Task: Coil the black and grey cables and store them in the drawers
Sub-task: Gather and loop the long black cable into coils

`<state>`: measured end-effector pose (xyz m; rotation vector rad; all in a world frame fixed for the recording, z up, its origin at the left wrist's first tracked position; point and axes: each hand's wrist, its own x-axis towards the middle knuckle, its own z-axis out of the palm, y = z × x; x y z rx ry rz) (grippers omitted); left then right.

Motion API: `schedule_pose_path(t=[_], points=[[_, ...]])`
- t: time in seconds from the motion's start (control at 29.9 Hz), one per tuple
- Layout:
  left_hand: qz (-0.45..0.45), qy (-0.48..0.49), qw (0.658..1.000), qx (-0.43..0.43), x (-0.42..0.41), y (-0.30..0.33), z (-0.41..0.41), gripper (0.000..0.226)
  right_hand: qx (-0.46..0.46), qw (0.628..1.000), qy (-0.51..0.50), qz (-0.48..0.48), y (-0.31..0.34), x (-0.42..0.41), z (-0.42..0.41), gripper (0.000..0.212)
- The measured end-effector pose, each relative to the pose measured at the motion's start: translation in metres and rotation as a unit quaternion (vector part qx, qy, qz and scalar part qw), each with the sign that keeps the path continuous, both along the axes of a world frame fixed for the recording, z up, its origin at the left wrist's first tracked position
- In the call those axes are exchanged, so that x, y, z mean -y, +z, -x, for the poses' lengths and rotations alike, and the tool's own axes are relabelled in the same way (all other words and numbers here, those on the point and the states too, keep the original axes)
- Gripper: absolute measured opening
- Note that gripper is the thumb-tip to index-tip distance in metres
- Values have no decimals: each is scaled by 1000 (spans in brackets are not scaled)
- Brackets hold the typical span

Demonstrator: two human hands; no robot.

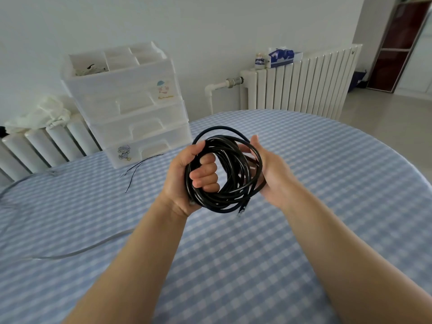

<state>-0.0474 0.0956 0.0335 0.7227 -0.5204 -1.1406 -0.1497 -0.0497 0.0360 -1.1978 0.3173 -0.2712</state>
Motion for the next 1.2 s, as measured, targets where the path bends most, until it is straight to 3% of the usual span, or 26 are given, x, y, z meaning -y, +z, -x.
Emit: schedule_pose_path(t=[0.07,0.23,0.33,0.47,0.63,0.84,0.97,1.2], points=[[8,-6,1000,-11,-1,-3,-1,33,-18,997,60,-46,-1,-1,1,62],[84,-84,991,-55,0,-6,-2,30,-36,990,135,-2,-1,2,1,89],[96,-96,989,-56,0,-2,0,28,-52,981,167,-83,-3,-1,2,107],[-14,33,998,55,-6,13,1,31,-2,990,115,-86,-4,-4,0,100],[-135,166,969,125,-4,18,8,35,30,991,95,-93,-3,-4,4,98],[-148,232,950,147,0,20,13,38,95,978,136,-129,-6,-2,3,85],[-116,243,953,139,2,18,18,36,64,977,155,-131,-5,0,2,93],[-98,200,968,117,3,17,21,35,36,977,134,-162,1,-2,5,29]])
